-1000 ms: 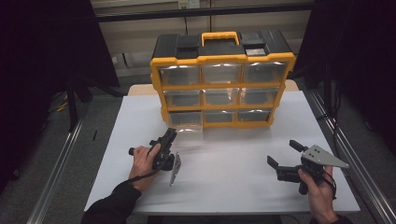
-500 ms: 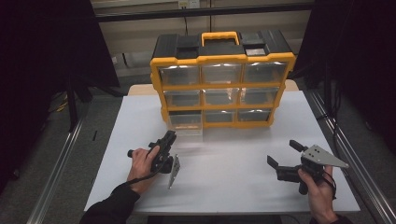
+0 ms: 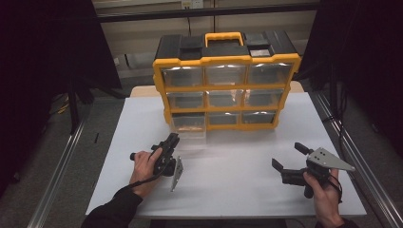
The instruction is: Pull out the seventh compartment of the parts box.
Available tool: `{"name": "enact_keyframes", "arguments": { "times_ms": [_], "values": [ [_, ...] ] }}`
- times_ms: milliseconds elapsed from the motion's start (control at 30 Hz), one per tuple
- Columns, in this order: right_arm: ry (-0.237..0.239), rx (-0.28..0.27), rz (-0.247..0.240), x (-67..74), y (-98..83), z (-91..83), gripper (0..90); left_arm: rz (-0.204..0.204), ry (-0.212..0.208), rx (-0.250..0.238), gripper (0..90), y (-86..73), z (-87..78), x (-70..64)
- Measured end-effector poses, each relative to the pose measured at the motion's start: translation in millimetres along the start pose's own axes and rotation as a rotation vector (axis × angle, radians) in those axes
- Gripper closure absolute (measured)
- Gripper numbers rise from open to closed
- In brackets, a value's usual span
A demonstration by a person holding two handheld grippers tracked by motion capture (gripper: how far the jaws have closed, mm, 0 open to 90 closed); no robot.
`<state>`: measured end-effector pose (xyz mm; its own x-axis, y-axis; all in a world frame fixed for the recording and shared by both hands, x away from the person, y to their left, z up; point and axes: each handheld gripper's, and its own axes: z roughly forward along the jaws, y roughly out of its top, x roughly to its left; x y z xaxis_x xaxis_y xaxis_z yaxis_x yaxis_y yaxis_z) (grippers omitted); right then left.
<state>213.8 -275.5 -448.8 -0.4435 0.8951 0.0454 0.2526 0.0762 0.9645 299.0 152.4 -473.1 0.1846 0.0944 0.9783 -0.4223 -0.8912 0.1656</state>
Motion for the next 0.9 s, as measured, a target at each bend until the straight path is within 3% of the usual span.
{"name": "enact_keyframes", "arguments": {
  "times_ms": [67,133,167,233,300,333,367,400,433,467,600,700,767,900],
  "values": [
    [0.000,0.001,0.001,-0.1,0.0,-0.2,0.0,-0.020,-0.002,-0.007,75.7,0.0,0.3,-1.0],
    [0.000,0.003,0.002,-0.2,0.0,-0.1,0.0,0.008,-0.010,0.017,75.6,0.6,-1.7,1.7],
    [0.000,0.002,0.002,-0.4,0.0,-0.1,0.0,-0.037,-0.002,-0.019,75.6,0.3,0.8,-1.4],
    [0.001,0.002,0.001,-0.4,-0.1,-0.2,0.0,-0.019,-0.007,0.003,75.3,0.4,-0.9,1.0],
    [0.001,0.002,0.001,-0.5,0.0,-0.1,0.0,-0.029,-0.007,0.005,73.7,0.6,-0.9,1.5],
    [0.001,0.003,0.002,-0.4,0.0,-0.2,0.0,-0.076,-0.007,-0.013,73.3,0.5,0.6,-0.7],
    [0.001,0.004,0.003,-0.5,0.0,-0.2,0.0,-0.070,-0.016,-0.005,72.3,0.6,-0.3,1.6],
    [0.001,0.003,0.002,-0.5,0.0,-0.2,0.0,-0.121,-0.024,-0.013,69.9,0.7,0.2,0.0],
    [0.001,0.003,0.001,-0.3,-0.1,-0.2,0.0,-0.136,-0.026,-0.028,67.6,0.6,1.1,3.1],
    [0.003,0.004,-0.001,-0.4,-0.1,-0.4,0.0,-0.178,-0.011,-0.020,64.6,0.7,0.4,4.1],
    [0.002,0.004,0.000,-0.4,-0.2,-0.1,0.0,-0.330,-0.055,-0.004,50.0,0.6,1.3,7.1],
    [0.000,0.004,0.000,-0.1,-0.1,0.0,0.0,-0.395,-0.052,0.020,39.3,0.4,2.0,7.4],
    [0.003,0.004,-0.004,-0.3,-0.2,-0.3,0.0,-0.472,-0.049,0.019,32.4,0.1,3.2,7.6],
    [0.000,0.002,-0.002,-0.2,-0.2,0.4,0.0,-0.546,-0.074,0.040,20.7,0.8,4.4,12.8]
  ]
}}
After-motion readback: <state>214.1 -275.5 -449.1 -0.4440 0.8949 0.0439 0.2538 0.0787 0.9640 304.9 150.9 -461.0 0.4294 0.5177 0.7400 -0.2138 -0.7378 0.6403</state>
